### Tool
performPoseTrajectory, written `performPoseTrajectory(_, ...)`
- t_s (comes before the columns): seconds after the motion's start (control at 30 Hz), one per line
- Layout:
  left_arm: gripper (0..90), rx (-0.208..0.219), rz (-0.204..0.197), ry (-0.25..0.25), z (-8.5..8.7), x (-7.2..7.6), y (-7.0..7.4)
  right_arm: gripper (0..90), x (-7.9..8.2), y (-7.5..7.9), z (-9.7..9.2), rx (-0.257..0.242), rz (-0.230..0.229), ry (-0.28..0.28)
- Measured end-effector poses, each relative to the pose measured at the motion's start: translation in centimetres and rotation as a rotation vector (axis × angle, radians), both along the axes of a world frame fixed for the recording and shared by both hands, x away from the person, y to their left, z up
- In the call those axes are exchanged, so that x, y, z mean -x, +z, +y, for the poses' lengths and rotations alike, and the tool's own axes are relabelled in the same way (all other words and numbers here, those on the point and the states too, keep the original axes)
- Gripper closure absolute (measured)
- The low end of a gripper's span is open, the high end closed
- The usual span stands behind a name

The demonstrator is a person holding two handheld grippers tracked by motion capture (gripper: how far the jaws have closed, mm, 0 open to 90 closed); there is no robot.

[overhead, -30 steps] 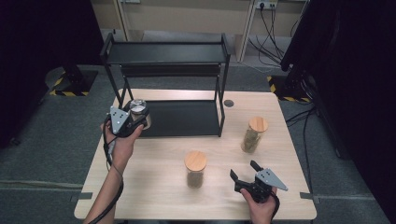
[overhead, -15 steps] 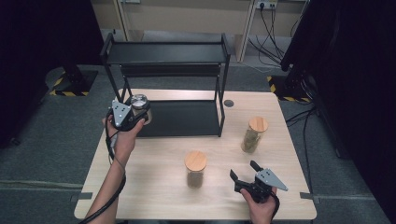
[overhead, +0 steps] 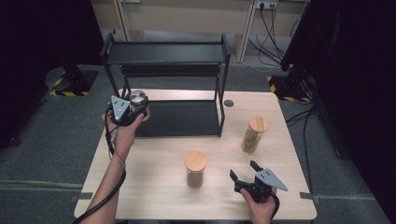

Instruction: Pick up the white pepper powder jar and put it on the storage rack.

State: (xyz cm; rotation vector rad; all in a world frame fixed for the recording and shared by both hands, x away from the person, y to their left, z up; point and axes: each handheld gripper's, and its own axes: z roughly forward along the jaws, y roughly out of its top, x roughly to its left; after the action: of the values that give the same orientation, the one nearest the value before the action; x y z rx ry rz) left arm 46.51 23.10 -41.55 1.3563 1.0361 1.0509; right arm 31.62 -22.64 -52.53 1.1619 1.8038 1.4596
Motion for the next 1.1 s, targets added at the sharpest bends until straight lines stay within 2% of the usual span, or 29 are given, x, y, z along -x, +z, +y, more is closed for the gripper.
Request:
performPoseTrajectory(0.43, 35.1, -0.024, 0.005, 0.005, -0.4, -1.4, 0.4, 6.7, 0.0, 0.0, 0.0, 0.0, 0.002, 0.006)
performPoseTrajectory(0.9, 35.1, -0.008, 0.024, 0.028, -0.3, -3.2, 0.2, 6.7, 0.1, 0.0, 0.0, -0.002, 0.0, 0.007)
performPoseTrajectory(1.1, 35.1, -0.016, 0.041, 0.032, -0.3, -4.0, 0.0, 6.7, 0.1, 0.0, 0.1, 0.002, -0.001, 0.01)
